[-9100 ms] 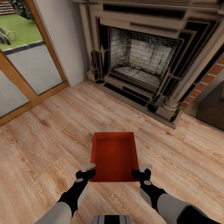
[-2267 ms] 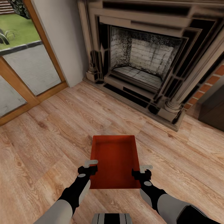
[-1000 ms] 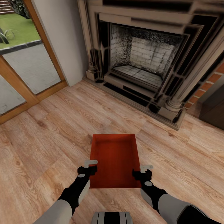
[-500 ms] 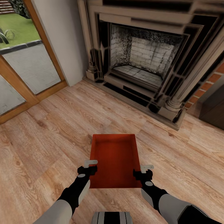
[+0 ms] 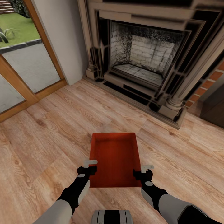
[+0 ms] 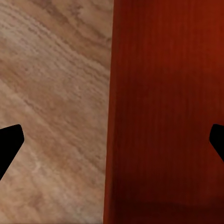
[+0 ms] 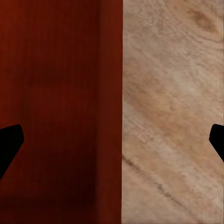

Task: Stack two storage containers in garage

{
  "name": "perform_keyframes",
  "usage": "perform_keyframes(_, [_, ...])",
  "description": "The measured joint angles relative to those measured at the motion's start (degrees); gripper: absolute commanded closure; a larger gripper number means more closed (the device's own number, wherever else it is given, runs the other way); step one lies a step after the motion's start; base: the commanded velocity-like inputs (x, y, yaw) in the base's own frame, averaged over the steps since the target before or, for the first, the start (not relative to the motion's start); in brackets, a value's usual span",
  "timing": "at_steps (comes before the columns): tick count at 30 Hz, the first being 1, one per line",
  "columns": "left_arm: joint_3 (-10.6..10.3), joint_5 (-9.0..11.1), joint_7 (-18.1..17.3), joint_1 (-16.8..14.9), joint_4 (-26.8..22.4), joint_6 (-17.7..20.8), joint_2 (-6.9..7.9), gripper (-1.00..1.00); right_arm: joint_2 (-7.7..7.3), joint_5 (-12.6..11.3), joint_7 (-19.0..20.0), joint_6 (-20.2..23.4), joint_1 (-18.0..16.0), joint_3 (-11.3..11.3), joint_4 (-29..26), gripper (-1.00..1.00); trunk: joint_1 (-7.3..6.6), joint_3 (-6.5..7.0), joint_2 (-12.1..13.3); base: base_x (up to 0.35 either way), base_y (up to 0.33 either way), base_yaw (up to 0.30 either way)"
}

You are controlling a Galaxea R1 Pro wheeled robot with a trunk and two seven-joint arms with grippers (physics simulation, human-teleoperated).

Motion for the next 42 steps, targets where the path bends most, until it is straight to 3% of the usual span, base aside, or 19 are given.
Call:
perform_keyframes(6, [0.0, 0.0, 0.0, 0.0, 0.0, 0.0, 0.07, -1.0, 0.0, 0.0, 0.0, 0.0, 0.0, 0.0, 0.0, -1.0, 1.32, -1.08, -2.4, 0.0, 0.0, 0.0])
perform_keyframes(38, [0.1, 0.2, 0.0, 0.0, 1.3, 0.2, 0.08, -1.0, 0.12, -0.2, -0.1, -0.1, 0.0, -0.1, 0.1, -1.0, 1.32, -1.08, -2.4, 0.0, 0.0, 0.0])
perform_keyframes(39, [0.1, 0.2, 0.0, 0.0, 1.3, 0.2, 0.08, -1.0, 0.12, -0.2, -0.1, -0.1, 0.0, -0.1, 0.1, 1.0, 1.32, -1.08, -2.4, 0.0, 0.0, 0.0])
perform_keyframes(40, [0.1, 0.2, 0.0, 0.0, 1.3, 0.2, 0.08, 1.0, 0.15, -0.2, -0.1, -0.1, 0.0, -0.1, 0.1, 1.0, 1.32, -1.08, -2.4, 0.0, 0.0, 0.0])
perform_keyframes(42, [0.1, 0.2, 0.0, 0.0, 1.3, 0.2, 0.09, 1.0, 0.17, -0.2, -0.1, -0.1, 0.0, -0.1, 0.1, 1.0, 1.32, -1.08, -2.4, 0.0, 0.0, 0.0])
